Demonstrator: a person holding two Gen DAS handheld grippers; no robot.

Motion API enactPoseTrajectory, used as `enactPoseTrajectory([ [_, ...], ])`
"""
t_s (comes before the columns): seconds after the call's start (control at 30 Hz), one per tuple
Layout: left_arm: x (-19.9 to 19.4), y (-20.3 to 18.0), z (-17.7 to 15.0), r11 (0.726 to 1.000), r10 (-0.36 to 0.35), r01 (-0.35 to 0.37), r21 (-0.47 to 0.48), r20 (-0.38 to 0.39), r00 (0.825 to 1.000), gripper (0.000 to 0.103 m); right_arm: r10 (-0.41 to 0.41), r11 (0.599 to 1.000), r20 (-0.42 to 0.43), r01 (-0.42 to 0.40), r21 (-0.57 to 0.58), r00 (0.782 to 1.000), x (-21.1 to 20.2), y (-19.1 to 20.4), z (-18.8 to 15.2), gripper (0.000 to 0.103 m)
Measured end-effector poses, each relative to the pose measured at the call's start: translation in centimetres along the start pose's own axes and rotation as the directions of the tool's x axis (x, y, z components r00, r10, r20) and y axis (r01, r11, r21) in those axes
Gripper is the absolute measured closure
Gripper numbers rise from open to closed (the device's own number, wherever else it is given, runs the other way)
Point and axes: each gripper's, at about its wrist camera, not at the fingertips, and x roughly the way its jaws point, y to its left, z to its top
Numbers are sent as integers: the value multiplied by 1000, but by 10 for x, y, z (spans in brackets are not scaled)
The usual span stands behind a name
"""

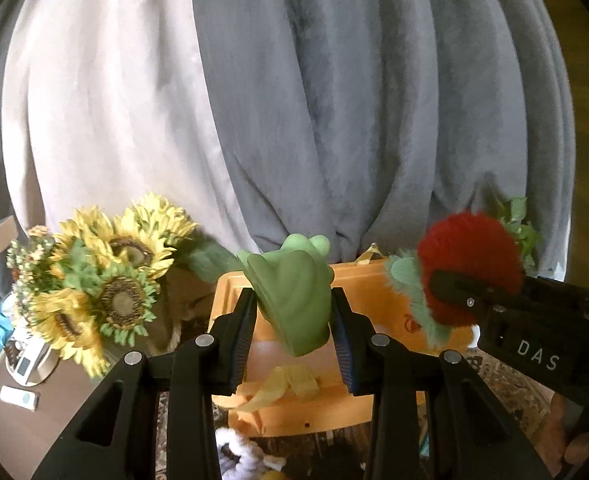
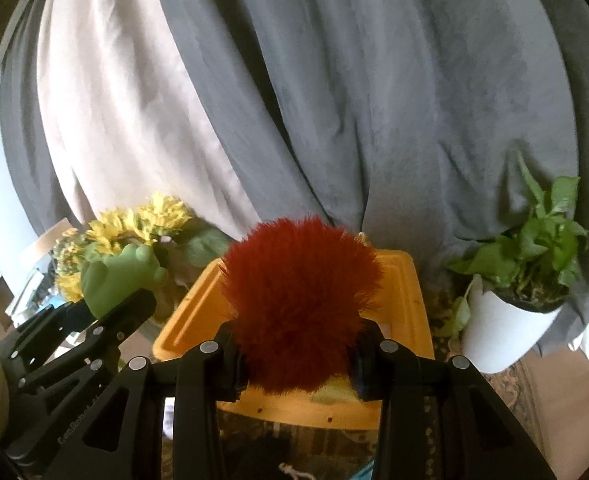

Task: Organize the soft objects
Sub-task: 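Carry frog and pompom into the orange crate and open both tools, then withdraw both tools from the crate toward the black mouse plush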

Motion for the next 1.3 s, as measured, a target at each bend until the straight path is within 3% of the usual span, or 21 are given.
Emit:
enactPoseTrajectory([
  [0.3, 69, 3, 2, 1000, 6, -6, 1, -107, 994, 66, -15, 1000, -111, 15, 1, 994, 60, -17, 2, 64],
  [0.63, 124, 0, -9, 1000, -8, 6, -6, -276, 961, 66, -19, 999, -225, 25, 25, 974, 103, -34, 0, 59],
  [0.73, 131, -1, -13, 1000, -21, 18, -15, -312, 950, 57, -9, 999, -255, 22, 46, 967, 110, -38, -2, 53],
  [0.87, 136, -1, -15, 1000, -15, 12, -12, -315, 949, 48, -23, 998, -249, 37, 51, 968, 110, -42, -3, 46],
  [1.0, 136, 0, -15, 1000, -16, 14, -7, -310, 951, 46, -48, 998, -230, 58, 39, 972, 101, -42, -1, 46],
  [1.3, 106, 5, -10, 1000, 2, -6, -14, -254, 967, 29, -80, 995, -182, 89, 43, 980, 70, -40, 4, 46],
])
